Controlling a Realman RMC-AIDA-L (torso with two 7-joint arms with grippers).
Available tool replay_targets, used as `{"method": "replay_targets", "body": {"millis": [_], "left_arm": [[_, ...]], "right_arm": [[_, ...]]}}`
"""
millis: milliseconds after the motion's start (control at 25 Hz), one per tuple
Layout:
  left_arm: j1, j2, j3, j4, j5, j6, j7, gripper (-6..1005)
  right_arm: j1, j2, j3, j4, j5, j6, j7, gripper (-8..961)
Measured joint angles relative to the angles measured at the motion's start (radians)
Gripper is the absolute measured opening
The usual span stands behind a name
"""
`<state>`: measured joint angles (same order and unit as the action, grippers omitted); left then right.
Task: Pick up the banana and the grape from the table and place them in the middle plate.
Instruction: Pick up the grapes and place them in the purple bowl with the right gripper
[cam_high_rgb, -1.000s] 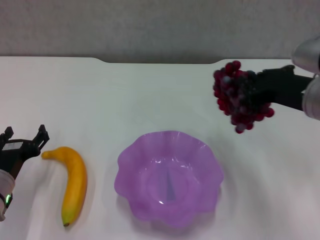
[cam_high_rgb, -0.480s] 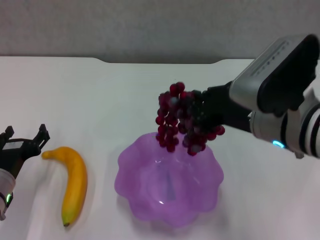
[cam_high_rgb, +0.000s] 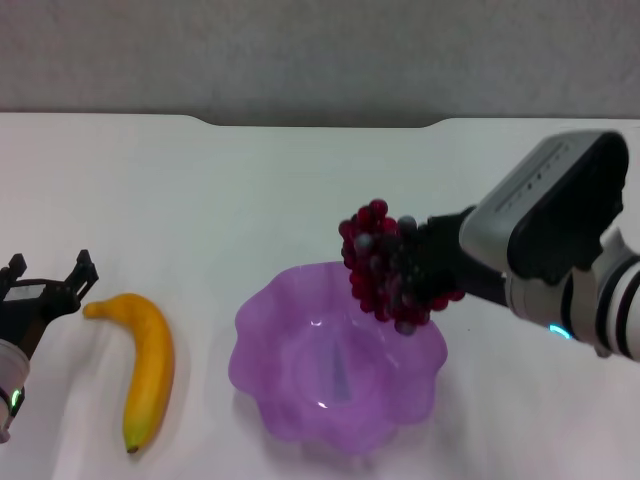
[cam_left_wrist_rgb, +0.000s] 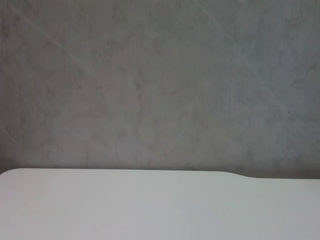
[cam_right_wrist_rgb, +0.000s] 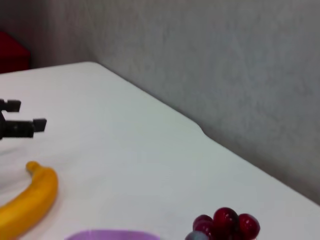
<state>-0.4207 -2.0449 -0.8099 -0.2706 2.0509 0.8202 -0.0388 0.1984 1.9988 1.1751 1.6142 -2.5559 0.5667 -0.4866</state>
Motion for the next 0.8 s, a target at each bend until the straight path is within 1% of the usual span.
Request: {"method": "replay_targets", "body": {"millis": [240,400,800], "left_arm": [[-0.001,-0.001,0.0,0.001,0.0,-0.002,0.001,891],[-0.001,-0.001,0.0,0.001,0.0,-0.003,0.002,891],[0.0,-0.001,0.0,0.001,0.0,-0.003,0.001,890]], "right_arm": [[-0.004,0.001,-0.032,-0.066,0.01,-0.029,0.0,135],[-0.005,0.002,-0.053,-0.085,0.008,-0.058,-0.002,136],[-0.013,0.002,-0.049,-0.129,0.006,-0.127,-0.003,123]]}}
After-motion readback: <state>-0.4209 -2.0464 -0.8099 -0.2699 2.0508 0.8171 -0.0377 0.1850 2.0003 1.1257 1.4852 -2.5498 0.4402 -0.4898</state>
